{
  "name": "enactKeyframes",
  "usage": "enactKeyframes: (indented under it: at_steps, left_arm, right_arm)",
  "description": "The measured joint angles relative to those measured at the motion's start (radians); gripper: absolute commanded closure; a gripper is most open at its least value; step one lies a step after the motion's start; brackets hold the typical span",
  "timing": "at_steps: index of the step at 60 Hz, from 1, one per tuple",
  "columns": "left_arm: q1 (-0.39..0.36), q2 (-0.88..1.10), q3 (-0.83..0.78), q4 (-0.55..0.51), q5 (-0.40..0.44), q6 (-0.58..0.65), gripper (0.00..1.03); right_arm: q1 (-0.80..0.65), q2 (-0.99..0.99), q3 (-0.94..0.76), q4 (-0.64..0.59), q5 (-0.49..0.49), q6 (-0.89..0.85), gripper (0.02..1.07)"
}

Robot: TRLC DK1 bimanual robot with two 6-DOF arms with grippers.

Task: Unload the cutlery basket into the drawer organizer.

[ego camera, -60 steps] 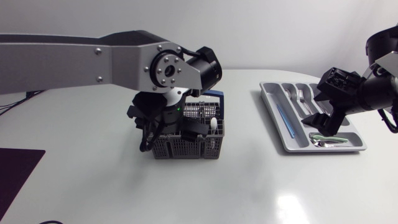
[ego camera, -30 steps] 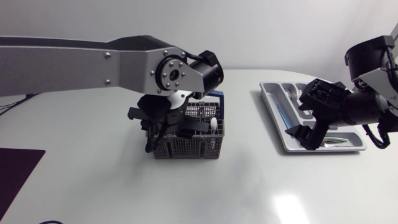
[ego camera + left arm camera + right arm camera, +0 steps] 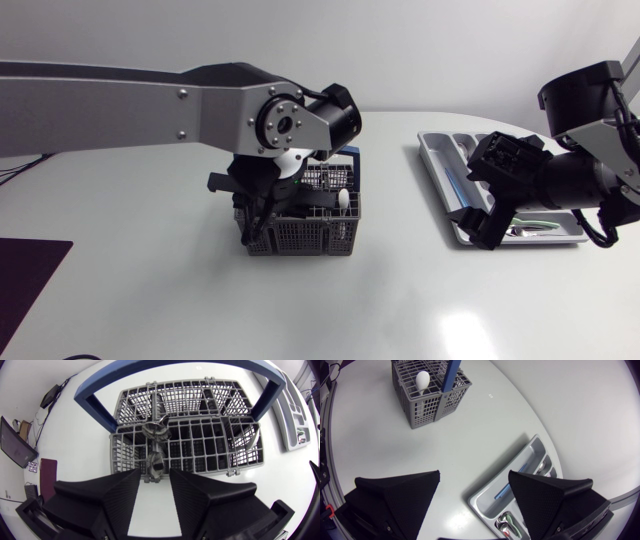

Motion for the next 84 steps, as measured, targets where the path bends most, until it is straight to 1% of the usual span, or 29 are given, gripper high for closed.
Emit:
enactKeyframes:
  at_steps: [2,4,16,21,27,32,33,34,38,47,57,73,84]
  left_arm:
    - [0.0,0.005,0.0,0.002,-0.006,-0.006,0.7]
    - [0.0,0.01,0.0,0.003,-0.016,-0.01,0.74]
    - [0.0,0.027,0.0,0.01,-0.039,-0.026,0.75]
    - [0.0,0.027,0.0,0.01,-0.05,-0.035,0.84]
    - [-0.001,0.028,0.003,0.01,-0.064,-0.04,0.91]
    - [-0.009,0.029,0.008,0.009,-0.092,-0.043,0.94]
    - [-0.009,0.029,0.008,0.009,-0.096,-0.043,0.99]
    - [-0.01,0.03,0.008,0.009,-0.104,-0.043,0.99]
    - [-0.017,0.032,0.009,0.003,-0.136,-0.042,0.99]
    - [-0.022,0.032,0.012,-0.01,-0.166,-0.035,0.99]
    - [-0.038,0.032,0.015,-0.009,-0.195,-0.035,0.99]
    - [-0.066,0.035,0.015,-0.009,-0.219,-0.031,0.99]
    - [-0.095,0.057,0.015,-0.005,-0.271,-0.012,0.99]
  right_arm:
    - [0.011,-0.002,-0.006,0.001,0.004,0.01,0.09]
    - [0.021,-0.004,-0.012,0.004,0.014,0.016,0.09]
    - [0.055,-0.011,-0.04,0.012,0.019,0.037,0.09]
    - [0.056,-0.013,-0.047,0.026,0.019,0.037,0.1]
    - [0.056,-0.018,-0.055,0.027,0.018,0.038,0.1]
    - [0.057,-0.026,-0.063,0.031,0.018,0.038,0.1]
    - [0.057,-0.027,-0.064,0.031,0.019,0.038,0.1]
    - [0.057,-0.028,-0.065,0.032,0.018,0.038,0.1]
    - [0.057,-0.028,-0.067,0.034,0.018,0.038,0.1]
    - [0.057,-0.035,-0.082,0.034,0.018,0.037,0.1]
    - [0.057,-0.041,-0.089,0.038,0.018,0.037,0.1]
    - [0.057,-0.052,-0.106,0.05,0.018,0.037,0.11]
    - [0.057,-0.066,-0.119,0.052,0.018,0.037,0.11]
